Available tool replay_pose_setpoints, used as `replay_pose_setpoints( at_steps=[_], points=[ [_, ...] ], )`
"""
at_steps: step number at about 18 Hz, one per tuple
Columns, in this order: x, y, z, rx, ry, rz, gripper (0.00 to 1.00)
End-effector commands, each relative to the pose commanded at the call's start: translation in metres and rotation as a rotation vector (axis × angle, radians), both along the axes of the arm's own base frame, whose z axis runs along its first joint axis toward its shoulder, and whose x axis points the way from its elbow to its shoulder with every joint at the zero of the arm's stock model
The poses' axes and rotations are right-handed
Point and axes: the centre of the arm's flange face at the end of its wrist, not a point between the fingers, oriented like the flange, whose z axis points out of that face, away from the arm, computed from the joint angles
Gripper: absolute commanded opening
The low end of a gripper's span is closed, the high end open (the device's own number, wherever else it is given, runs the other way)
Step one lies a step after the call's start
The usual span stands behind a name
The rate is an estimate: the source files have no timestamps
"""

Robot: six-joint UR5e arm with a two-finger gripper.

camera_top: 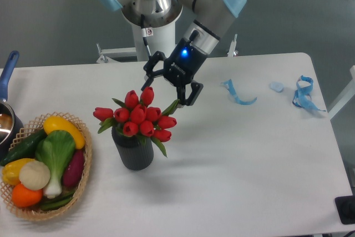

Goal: Pick up the flowers from the vase
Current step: 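Lower the gripper around the tulip stems and close it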

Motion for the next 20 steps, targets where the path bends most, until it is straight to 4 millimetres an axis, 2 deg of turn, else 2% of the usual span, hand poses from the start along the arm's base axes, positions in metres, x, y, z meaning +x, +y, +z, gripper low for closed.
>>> replay_pose_setpoints(
  at_steps=[3,6,12,14,16,20],
  points=[
    [0.006,0.015,-0.01,0.01,0.022,-0.035,1.0],
    [0.002,0.02,-0.02,0.008,0.018,-0.041,1.0],
    [0.005,0.03,-0.022,0.007,0.013,-0.06,1.0],
    [0.0,0.034,-0.023,0.008,0.014,-0.064,1.0],
    [0.004,0.046,-0.023,0.009,0.015,-0.087,1.0],
    [0.009,0.053,-0.026,0.006,0.01,-0.103,1.0]
  ],
)
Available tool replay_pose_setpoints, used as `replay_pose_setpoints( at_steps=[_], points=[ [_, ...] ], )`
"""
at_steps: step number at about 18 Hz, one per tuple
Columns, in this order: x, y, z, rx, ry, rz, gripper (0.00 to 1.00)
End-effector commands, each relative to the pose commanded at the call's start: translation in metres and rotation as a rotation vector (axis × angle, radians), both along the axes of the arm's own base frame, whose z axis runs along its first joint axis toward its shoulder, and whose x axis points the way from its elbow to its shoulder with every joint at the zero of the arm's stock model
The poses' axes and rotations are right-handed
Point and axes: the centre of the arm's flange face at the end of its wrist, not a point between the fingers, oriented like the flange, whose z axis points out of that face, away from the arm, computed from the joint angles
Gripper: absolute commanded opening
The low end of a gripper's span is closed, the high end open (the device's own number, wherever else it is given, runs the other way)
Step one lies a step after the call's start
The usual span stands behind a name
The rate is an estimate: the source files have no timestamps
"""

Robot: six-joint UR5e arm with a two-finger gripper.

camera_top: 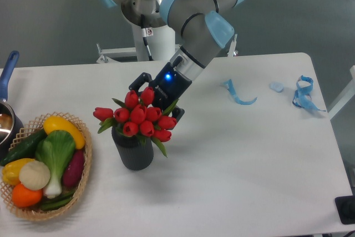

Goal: Pick up the flowers from the vase
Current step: 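Lower the gripper around the tulip stems and close it, then lift the gripped tulip bunch up out of the black vase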

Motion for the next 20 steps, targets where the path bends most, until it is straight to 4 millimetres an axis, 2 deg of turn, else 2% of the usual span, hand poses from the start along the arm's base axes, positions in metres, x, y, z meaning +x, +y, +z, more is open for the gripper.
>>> replay_pose_setpoints(
  at_steps=[3,5,10,15,20],
  points=[
    [0.0,0.001,-0.001,0.0,-0.003,-0.002,0.98],
    [0.0,0.001,0.0,0.002,0.0,-0.003,0.78],
    [-0.003,0.002,0.0,0.009,-0.005,-0.003,0.52],
    [-0.007,0.001,0.002,0.014,-0.007,0.006,0.5],
    [-0.009,0.002,0.02,0.008,-0.048,0.055,0.38]
  ],
)
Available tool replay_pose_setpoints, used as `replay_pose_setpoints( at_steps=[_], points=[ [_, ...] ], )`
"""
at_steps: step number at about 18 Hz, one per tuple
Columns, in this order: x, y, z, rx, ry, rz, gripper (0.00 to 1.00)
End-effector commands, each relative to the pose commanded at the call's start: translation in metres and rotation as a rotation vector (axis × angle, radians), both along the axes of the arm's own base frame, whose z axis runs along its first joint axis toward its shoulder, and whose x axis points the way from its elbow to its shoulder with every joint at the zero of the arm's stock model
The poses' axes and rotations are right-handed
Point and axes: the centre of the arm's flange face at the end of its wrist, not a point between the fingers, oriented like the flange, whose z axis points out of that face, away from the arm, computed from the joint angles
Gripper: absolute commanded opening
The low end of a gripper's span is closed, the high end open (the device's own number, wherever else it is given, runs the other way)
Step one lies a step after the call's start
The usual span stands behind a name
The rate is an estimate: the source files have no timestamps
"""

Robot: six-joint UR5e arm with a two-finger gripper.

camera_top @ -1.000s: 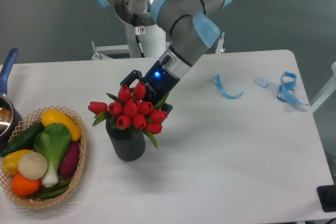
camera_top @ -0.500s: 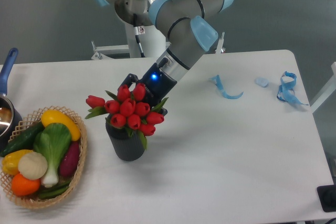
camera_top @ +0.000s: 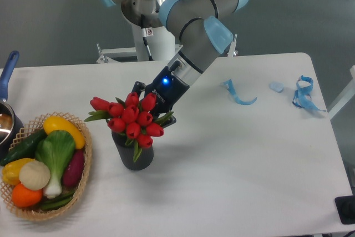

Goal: Pick up the flowers from the vase
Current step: 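Lift the gripped tulip bunch up out of the black vase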

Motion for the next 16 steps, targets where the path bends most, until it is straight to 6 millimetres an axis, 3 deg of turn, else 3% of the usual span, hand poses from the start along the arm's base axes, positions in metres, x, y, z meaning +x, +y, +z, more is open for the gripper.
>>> replay_pose_setpoints(
  at_steps=[4,10,16],
  points=[
    [0.0,0.002,0.01,0.002,-0.001,0.009,0.36],
    [0.017,-0.002,0.063,0.045,-0.024,0.048,0.36],
    [0.016,0.001,0.102,0.085,-0.057,0.079,0.33]
  ],
)
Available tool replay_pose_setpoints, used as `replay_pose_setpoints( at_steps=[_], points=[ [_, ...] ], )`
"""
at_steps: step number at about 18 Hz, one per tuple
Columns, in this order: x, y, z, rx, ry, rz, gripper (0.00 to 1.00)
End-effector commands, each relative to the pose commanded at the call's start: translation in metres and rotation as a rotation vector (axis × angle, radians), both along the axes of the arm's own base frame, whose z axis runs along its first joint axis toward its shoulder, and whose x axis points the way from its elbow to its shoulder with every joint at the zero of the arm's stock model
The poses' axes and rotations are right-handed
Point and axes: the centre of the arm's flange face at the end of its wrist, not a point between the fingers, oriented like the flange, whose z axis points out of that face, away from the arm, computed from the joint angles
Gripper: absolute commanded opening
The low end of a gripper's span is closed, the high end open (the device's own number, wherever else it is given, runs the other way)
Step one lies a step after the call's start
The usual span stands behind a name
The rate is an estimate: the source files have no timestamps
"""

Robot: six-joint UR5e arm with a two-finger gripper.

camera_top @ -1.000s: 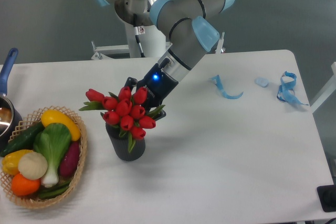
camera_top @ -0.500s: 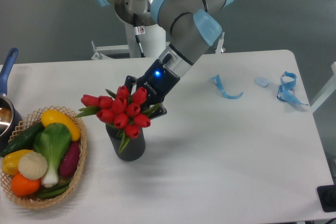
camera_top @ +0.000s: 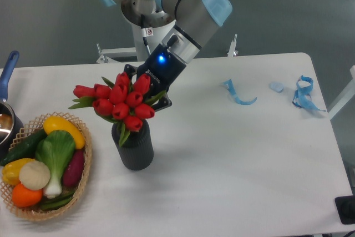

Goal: Pick up the flowers from the vase
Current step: 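Lift the gripped tulip bunch up out of the black vase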

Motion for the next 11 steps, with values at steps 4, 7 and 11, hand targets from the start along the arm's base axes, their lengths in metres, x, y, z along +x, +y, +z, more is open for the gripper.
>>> replay_pose_setpoints(
  at_steps=[4,7,11],
  points=[
    [0.003,-0.003,0.038,0.021,0.01,0.031,0.33],
    [0.005,-0.009,0.056,0.029,0.005,0.055,0.33],
    [0.006,-0.014,0.079,0.039,0.008,0.083,0.33]
  ],
)
